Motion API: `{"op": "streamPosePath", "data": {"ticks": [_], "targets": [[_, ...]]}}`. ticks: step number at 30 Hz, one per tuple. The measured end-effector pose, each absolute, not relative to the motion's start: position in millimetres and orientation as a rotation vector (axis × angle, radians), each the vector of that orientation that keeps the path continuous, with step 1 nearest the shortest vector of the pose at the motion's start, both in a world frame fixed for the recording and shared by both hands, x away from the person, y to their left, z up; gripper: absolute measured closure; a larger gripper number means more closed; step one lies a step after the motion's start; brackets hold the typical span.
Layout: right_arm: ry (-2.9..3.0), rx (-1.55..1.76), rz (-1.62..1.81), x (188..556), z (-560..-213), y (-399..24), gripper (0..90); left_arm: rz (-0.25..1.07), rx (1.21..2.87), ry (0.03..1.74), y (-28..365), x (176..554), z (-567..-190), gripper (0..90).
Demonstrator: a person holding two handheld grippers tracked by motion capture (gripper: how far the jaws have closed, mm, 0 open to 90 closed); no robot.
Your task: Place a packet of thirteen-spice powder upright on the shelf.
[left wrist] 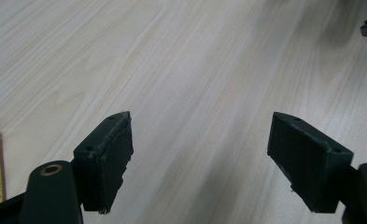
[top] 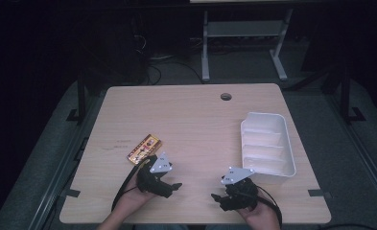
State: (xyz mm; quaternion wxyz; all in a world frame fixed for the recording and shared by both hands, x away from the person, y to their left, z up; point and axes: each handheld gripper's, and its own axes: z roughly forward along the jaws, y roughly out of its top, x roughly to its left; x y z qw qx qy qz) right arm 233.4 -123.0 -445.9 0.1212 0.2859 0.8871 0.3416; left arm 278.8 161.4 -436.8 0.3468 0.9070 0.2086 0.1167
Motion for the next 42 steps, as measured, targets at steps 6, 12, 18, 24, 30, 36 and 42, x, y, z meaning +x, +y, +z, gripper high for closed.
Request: {"op": "streamPosePath", "data": {"ticks": [6, 12, 18, 24, 30, 36, 42], "targets": [[2.594, 0.831, 0.993, 232, -446, -122, 30.5, 0.319, 2.327, 0.567, 168, 282, -433, 22.3], [2.595, 0.83, 0.992, 233, -446, -122, 30.6, 0.348, 2.301, 0.623, 183, 290, -429, 22.3], [2.597, 0.826, 0.991, 232, -446, -122, 30.6, 0.394, 2.25, 0.708, 204, 299, -424, 22.1], [2.598, 0.827, 0.992, 232, -446, -122, 30.5, 0.428, 2.215, 0.773, 220, 306, -421, 22.0], [2.602, 0.824, 0.985, 232, -447, -121, 30.6, 0.463, 2.193, 0.843, 238, 314, -420, 21.6], [2.603, 0.823, 0.986, 232, -447, -121, 30.5, 0.472, 2.192, 0.889, 246, 318, -422, 20.2], [2.607, 0.818, 0.984, 232, -447, -120, 30.5, 0.494, 2.182, 0.955, 257, 325, -424, 19.3]]}}
